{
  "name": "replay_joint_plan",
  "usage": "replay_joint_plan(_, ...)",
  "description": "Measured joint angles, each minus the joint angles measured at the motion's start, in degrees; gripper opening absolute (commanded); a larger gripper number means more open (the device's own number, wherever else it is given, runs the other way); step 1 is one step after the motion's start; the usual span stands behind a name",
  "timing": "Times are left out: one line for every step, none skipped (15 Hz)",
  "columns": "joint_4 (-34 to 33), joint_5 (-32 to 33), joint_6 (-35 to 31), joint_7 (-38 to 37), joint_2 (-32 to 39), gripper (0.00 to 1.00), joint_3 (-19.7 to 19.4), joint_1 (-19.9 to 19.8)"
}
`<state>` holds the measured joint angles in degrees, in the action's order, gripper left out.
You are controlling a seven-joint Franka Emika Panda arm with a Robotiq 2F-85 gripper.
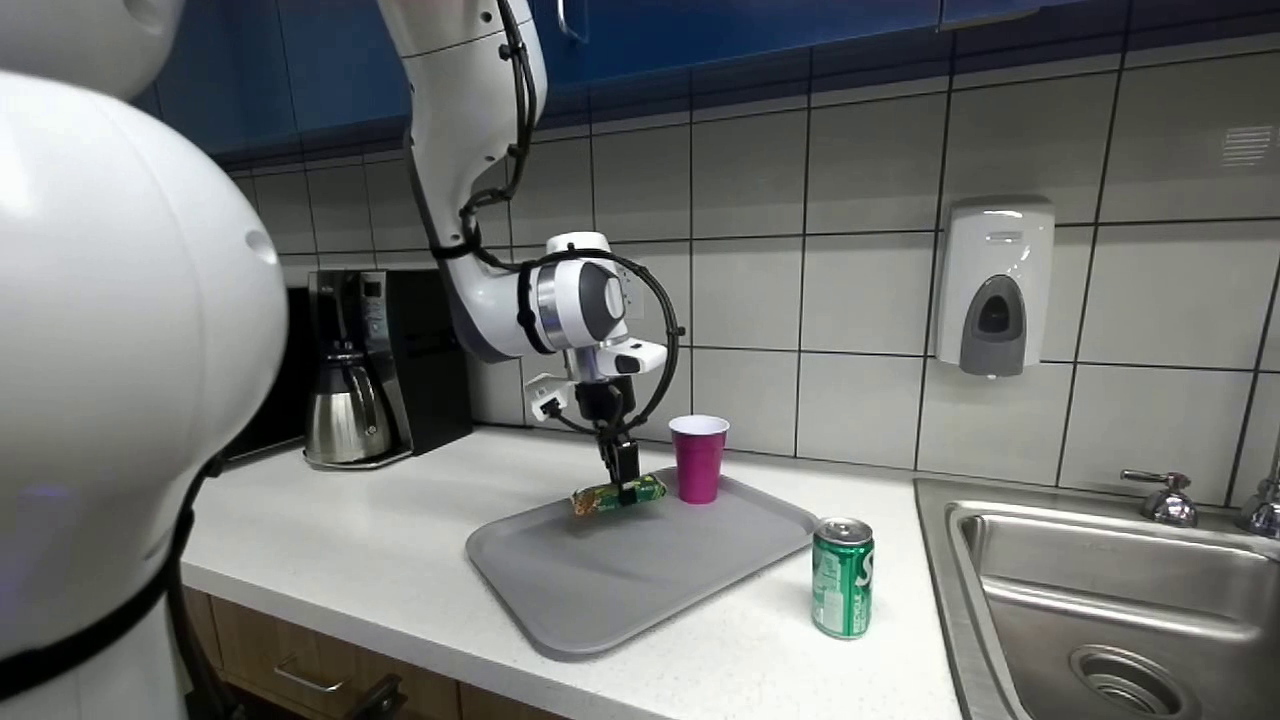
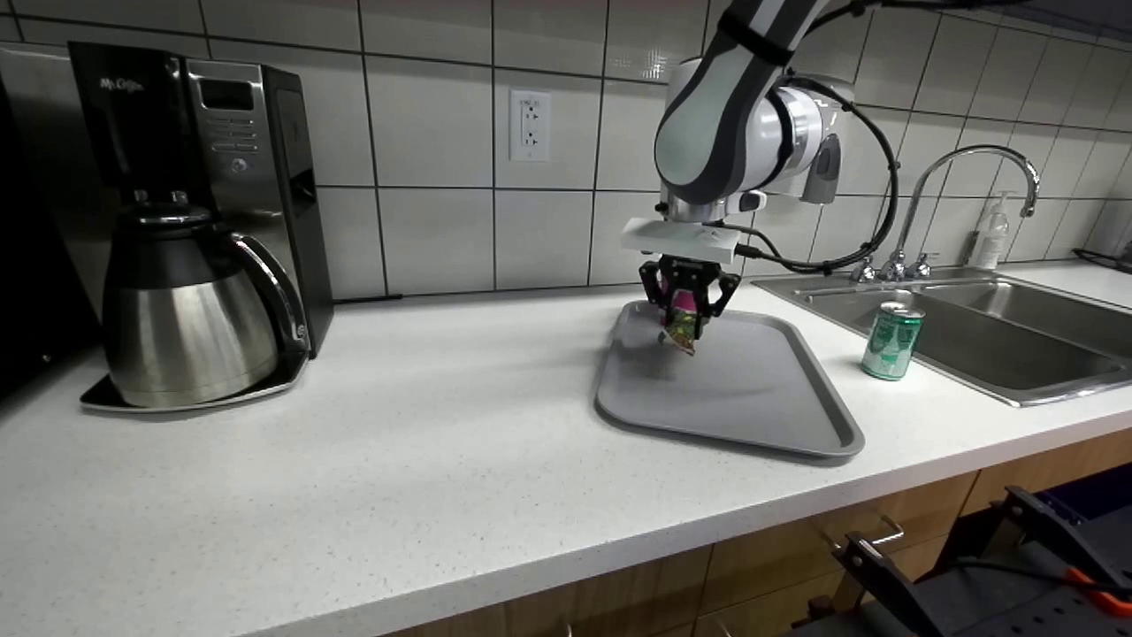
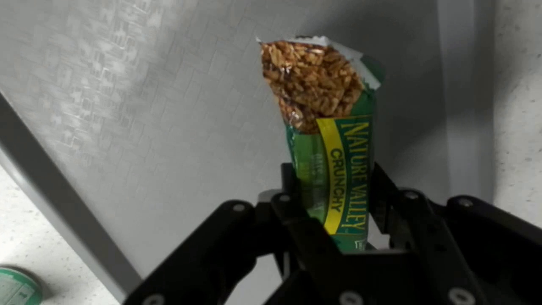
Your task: Remove the green sachet from the tray
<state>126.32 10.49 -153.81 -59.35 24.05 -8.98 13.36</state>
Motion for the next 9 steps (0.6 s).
replay_joint_plan(0.0, 0.0, 0.0, 0.0, -0.3, 0.17, 0.1, 0.7)
replay_joint_plan(0.0, 0.1, 0.0, 0.0, -0.6, 0.17, 0.2, 1.4)
replay_joint_plan(0.0, 0.1, 0.0, 0.0, -0.9, 0.17, 0.4, 2.1)
replay_joint_plan(0.0, 0.2, 0.0, 0.0, -1.0, 0.17, 0.6, 2.8)
replay_joint_plan(0.0, 0.3, 0.1, 0.0, -1.2, 0.17, 0.9, 3.4)
replay_joint_plan(0.0, 0.4, 0.1, 0.0, -1.3, 0.17, 1.3, 4.0)
replay_joint_plan(-0.1, 0.4, 0.1, 0.0, -1.3, 0.17, 1.7, 4.7)
replay_joint_plan(-0.3, 0.5, 0.2, 0.0, -1.3, 0.17, 2.1, 5.4)
replay_joint_plan(-0.6, 0.6, 0.3, 0.0, -1.3, 0.17, 2.6, 6.1)
